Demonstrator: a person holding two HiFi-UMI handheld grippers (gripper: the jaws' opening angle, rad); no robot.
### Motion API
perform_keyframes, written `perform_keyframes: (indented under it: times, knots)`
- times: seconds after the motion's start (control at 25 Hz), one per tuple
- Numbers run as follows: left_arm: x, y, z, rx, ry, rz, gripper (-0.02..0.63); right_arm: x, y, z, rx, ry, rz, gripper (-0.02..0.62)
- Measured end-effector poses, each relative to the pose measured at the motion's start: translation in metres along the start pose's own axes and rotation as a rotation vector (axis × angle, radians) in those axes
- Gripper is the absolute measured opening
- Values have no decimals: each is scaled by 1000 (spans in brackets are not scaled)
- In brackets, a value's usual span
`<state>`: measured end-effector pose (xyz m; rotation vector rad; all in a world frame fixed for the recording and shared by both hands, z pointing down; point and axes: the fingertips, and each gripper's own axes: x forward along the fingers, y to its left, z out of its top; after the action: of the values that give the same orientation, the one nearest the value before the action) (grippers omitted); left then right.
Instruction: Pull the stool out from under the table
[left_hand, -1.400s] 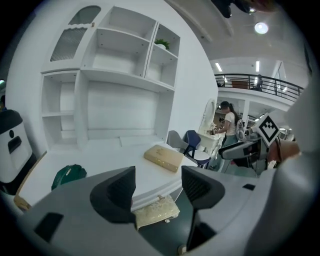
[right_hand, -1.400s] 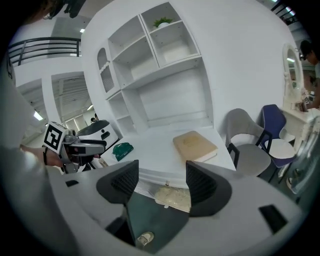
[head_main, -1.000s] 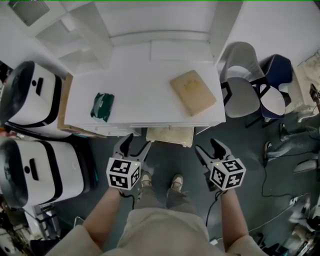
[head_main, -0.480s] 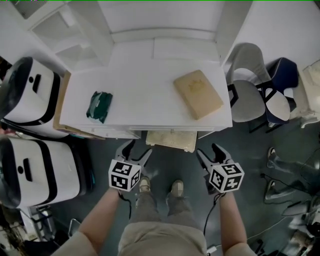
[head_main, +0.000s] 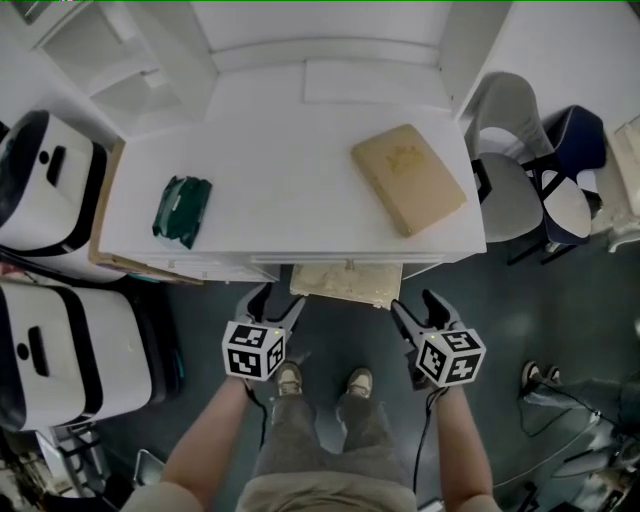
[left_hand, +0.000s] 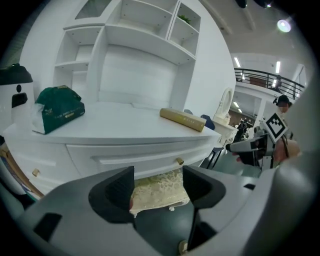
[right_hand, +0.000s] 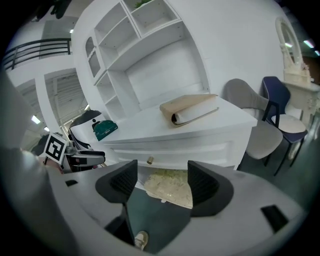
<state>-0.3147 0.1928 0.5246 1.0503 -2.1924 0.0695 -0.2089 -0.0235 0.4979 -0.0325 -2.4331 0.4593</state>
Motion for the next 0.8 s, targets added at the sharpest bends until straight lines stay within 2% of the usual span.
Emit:
perform_keyframes:
  times: [0.28,0.4,0.8]
  knots:
    - [46,33,-47,-12,1,-6,296,44,-33,-35,5,-22,-45,319]
    - [65,42,-64,-5,-14,-33,296,61,-45,-50,19,-26,-56,319]
    - [135,70,-109,27,2,-60,318,118,-70,-103,42,-9,-20,330]
